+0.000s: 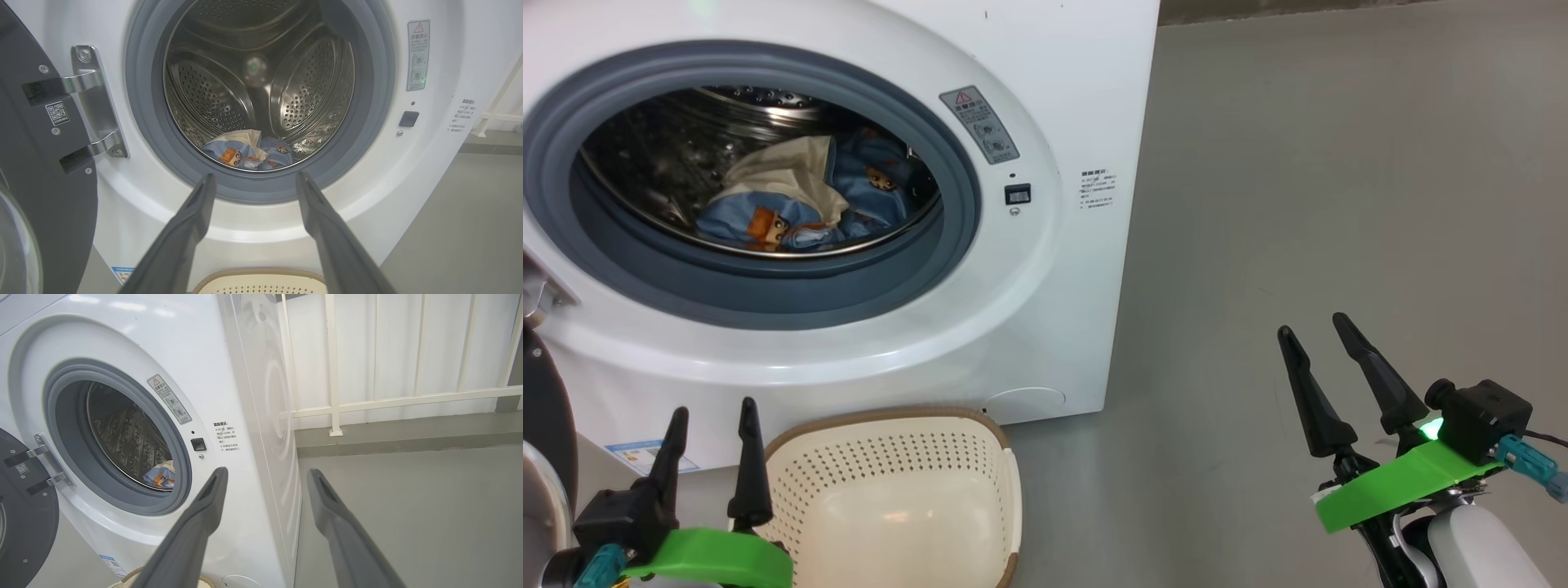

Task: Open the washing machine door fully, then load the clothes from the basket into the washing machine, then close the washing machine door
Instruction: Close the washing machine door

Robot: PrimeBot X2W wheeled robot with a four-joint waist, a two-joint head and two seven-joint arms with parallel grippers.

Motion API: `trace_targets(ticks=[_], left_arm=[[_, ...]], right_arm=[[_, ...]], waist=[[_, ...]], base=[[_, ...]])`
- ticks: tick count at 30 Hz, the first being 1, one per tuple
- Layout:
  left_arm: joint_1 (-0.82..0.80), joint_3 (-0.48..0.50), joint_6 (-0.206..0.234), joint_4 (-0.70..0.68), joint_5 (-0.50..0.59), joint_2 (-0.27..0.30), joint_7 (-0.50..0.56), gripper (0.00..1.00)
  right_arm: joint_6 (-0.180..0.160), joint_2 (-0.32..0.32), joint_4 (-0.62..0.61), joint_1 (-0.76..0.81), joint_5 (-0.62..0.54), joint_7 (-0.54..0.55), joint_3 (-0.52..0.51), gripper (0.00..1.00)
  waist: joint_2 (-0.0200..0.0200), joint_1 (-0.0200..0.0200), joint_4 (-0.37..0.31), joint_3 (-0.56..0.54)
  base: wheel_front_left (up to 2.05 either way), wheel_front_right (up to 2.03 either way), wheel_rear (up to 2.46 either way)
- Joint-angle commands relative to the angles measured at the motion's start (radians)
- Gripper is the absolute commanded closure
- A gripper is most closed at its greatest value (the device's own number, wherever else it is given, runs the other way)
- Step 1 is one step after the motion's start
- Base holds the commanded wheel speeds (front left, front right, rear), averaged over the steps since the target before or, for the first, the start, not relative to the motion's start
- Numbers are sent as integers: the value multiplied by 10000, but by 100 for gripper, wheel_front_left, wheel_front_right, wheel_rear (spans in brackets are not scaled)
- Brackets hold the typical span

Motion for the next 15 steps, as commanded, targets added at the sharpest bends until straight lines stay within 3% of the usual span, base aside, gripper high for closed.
trace_targets(ticks=[1, 9, 15], left_arm=[[-293, 339, -39, -246, 115, 214, -63, 0], [-292, 351, -55, -276, 61, 217, -63, 0], [-263, 361, -67, -374, 0, 206, -63, 0]], right_arm=[[16, -83, -244, -102, -148, -46, 153, 0], [16, -51, -258, -119, -165, -46, 126, 0], [16, -33, -284, -107, -162, -46, 110, 0]], waist=[[0, 0, -6, 16], [0, 0, -36, 75], [0, 0, -41, 90]], base=[[0, 0, 0], [-6, 6, 0], [-78, 78, 0]])
